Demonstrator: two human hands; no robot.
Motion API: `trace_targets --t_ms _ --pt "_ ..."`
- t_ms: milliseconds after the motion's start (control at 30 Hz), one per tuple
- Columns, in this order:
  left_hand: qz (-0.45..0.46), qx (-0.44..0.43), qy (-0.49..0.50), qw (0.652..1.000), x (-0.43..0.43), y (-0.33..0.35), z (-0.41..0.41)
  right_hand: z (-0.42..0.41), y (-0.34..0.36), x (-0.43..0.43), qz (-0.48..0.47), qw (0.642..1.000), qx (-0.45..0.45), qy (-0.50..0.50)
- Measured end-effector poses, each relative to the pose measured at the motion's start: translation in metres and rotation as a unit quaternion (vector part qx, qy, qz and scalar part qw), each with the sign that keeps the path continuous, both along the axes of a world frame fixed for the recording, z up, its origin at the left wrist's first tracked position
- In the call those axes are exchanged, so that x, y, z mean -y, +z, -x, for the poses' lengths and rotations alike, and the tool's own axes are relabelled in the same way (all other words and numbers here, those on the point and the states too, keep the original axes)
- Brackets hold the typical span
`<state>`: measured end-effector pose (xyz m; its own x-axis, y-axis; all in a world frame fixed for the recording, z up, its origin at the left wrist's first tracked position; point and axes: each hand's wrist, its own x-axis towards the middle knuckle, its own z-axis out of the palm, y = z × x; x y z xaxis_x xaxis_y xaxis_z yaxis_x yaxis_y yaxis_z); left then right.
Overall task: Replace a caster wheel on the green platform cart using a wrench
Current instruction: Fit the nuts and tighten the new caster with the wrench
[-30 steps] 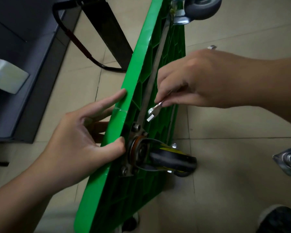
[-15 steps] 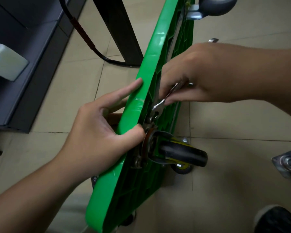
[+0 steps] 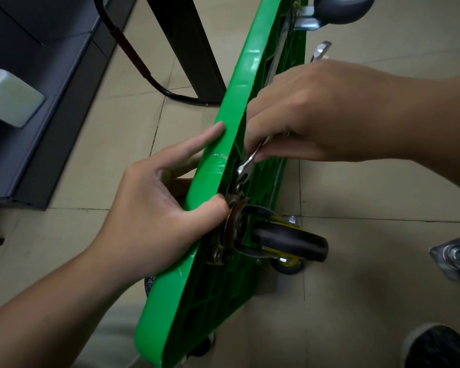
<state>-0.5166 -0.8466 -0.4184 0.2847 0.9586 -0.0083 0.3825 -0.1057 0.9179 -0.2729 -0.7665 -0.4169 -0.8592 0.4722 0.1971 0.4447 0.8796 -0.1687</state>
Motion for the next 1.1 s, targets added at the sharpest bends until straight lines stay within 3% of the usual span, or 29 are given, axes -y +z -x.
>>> trace_targets --t_ms 233,433,600,667,767,900,1100 --pt "0.009 0.010 -0.006 1.000 0.000 0.001 0.000 -0.023 -0.009 0.003 0.104 0.989 -0.016 -0.106" --pt "0.002 0.010 -0.005 1.000 0.001 0.000 -0.001 -0.036 -0.027 0.022 0.252 0.947 -0.145 -0.140" --pt "0.004 0.017 -0.002 1.000 0.001 -0.001 0.000 -0.038 -0.031 0.027 0.289 0.939 -0.112 -0.146" --pt "0.007 0.019 -0.003 1.000 0.001 -0.001 0.000 -0.038 -0.026 0.028 0.245 0.956 -0.106 -0.124" --pt "0.009 0.022 -0.006 1.000 0.001 -0.001 0.001 -0.034 -0.019 0.022 0.079 0.993 -0.073 -0.048" --pt "0.014 0.025 -0.013 1.000 0.000 -0.002 0.002 -0.023 -0.011 0.013 -0.105 0.994 -0.019 0.006" --pt "0.014 0.025 -0.014 0.999 0.000 -0.004 0.003 -0.015 -0.003 0.008 -0.156 0.987 0.019 0.018"
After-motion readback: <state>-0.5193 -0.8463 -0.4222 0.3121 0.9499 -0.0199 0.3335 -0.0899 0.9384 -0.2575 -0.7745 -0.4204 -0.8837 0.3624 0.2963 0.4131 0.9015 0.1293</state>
